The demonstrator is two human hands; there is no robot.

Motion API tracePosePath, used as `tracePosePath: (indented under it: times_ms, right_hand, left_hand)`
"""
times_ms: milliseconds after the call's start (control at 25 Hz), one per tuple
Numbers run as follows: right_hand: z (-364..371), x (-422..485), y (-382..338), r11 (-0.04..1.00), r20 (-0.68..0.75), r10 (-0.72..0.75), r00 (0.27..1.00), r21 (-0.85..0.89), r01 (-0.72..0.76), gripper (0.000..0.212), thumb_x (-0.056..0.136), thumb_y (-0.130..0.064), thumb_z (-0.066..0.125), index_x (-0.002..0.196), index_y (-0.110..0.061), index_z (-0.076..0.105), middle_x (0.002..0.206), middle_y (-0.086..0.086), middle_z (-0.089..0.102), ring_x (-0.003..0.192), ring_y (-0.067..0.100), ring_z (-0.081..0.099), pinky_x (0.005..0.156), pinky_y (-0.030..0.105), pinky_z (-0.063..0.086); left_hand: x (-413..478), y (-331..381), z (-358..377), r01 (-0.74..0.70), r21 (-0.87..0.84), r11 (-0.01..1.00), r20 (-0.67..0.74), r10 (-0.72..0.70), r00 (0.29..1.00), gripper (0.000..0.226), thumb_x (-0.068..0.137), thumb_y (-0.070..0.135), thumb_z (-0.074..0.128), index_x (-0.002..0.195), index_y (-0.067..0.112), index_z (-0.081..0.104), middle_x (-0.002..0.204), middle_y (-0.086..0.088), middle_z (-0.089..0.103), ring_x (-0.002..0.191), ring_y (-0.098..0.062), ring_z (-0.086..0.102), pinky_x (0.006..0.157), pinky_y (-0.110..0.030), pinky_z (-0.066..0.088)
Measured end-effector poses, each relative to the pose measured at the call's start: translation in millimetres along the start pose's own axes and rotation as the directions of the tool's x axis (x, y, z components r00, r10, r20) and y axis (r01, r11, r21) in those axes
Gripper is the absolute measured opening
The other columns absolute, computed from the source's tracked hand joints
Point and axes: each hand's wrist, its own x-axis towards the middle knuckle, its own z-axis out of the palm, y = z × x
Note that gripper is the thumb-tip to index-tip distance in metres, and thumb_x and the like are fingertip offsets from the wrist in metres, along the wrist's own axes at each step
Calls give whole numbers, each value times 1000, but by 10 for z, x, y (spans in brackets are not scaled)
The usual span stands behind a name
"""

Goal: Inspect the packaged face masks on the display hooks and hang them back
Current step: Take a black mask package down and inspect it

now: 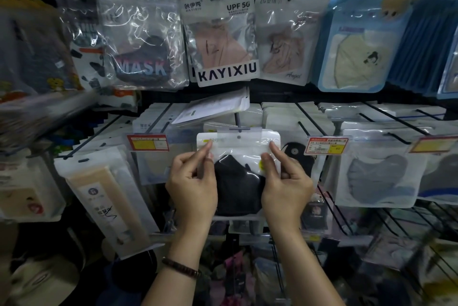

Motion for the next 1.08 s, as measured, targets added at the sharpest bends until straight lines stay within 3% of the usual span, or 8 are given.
tracePosePath:
  times_ms: [200,400,560,720,840,920,1000,1080]
  right_hand:
    - [-35,0,25,999,36,-1,999,-53,3,29,94,-19,81,121,-30,81,109,-8,77,105,14,75,95,40,64]
    - [-54,26,-35,996,8,20,1000,-83,-19,29,95,-22,81,115,-42,78,108,-4,78,86,6,63,84,29,63]
    - [-62,39,-23,981,56,18,998,-193,-7,29,99,-28,76,126,-39,76,119,-9,72,106,1,68,98,27,59]
    - [-33,4,-24,885,218,-1,976,-453,103,53,101,-24,73,151,-34,58,131,-3,46,108,-25,43,95,-7,30]
    - [-23,17,-145,836,296,46,954,-534,125,55,104,-16,65,156,-30,52,141,0,35,104,-28,36,86,-13,22]
    - [-39,56,-274,814,331,82,940,-566,129,52,107,-12,58,156,-29,51,150,-1,32,113,-25,37,89,-11,24]
    - [-58,86,-394,823,318,49,947,-550,142,50,107,-6,53,152,-27,54,157,-2,34,132,-5,41,108,4,27]
    - [-56,128,-540,863,299,-48,953,-469,190,47,105,1,51,142,-25,63,151,-3,48,140,6,46,117,22,38]
  left_hand:
    - [-29,-63,-9,-69,43,997,5,69,998,33,97,9,74,124,26,78,99,9,61,83,-13,63,76,-42,63]
    - [-28,12,3,-80,79,994,52,76,996,36,94,13,79,128,22,77,102,5,58,91,-5,61,81,-14,55]
    - [6,5,-11,-25,134,991,144,5,990,45,94,19,79,136,32,71,108,8,55,95,-3,60,88,-16,53]
    - [70,8,-15,45,290,956,339,-146,929,63,97,25,75,152,46,52,127,11,52,108,-4,57,99,-21,50]
    - [134,91,-64,72,316,946,395,-200,897,65,100,25,72,155,46,47,134,10,50,117,-6,54,106,-27,49]
    - [185,187,-164,65,363,929,435,-231,870,58,102,27,68,153,45,48,135,12,48,119,-4,52,107,-24,45]
    - [245,345,-309,-35,483,875,499,-243,832,43,105,32,62,146,43,55,134,13,52,118,-6,58,102,-24,48]
    - [403,670,-488,-98,531,842,539,-246,805,24,107,38,58,129,41,67,117,18,67,98,-2,69,81,-20,55]
